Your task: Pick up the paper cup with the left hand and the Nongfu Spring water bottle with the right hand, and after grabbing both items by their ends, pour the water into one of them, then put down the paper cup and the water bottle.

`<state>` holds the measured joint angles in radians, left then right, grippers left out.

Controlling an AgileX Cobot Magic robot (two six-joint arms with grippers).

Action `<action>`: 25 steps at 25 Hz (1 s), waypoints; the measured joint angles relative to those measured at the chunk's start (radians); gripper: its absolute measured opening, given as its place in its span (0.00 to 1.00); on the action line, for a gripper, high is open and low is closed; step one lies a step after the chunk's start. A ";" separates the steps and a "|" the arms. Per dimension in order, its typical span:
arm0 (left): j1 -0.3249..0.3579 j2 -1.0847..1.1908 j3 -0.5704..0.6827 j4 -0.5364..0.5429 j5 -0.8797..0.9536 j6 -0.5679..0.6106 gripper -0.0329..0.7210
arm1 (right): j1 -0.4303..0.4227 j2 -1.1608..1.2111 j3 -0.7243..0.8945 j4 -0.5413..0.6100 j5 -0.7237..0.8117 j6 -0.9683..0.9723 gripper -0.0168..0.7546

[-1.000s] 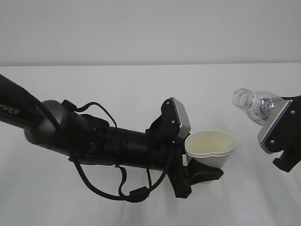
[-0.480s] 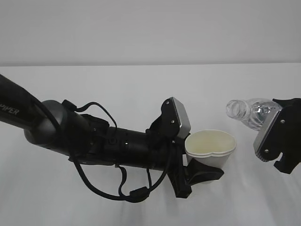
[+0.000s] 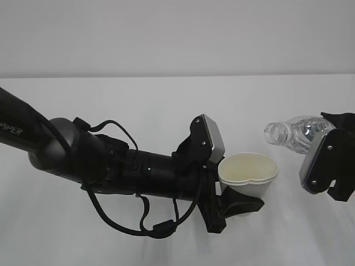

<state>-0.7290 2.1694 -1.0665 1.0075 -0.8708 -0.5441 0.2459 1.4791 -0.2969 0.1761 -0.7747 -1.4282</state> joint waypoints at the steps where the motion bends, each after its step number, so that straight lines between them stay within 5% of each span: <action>1: 0.000 0.000 0.000 0.000 0.000 0.000 0.61 | 0.000 0.000 0.000 0.000 -0.005 -0.010 0.54; 25: -0.003 0.002 0.000 0.000 -0.002 -0.003 0.61 | 0.000 0.000 0.000 -0.010 -0.027 -0.170 0.54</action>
<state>-0.7318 2.1710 -1.0665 1.0075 -0.8723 -0.5474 0.2459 1.4791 -0.2969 0.1657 -0.8016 -1.5981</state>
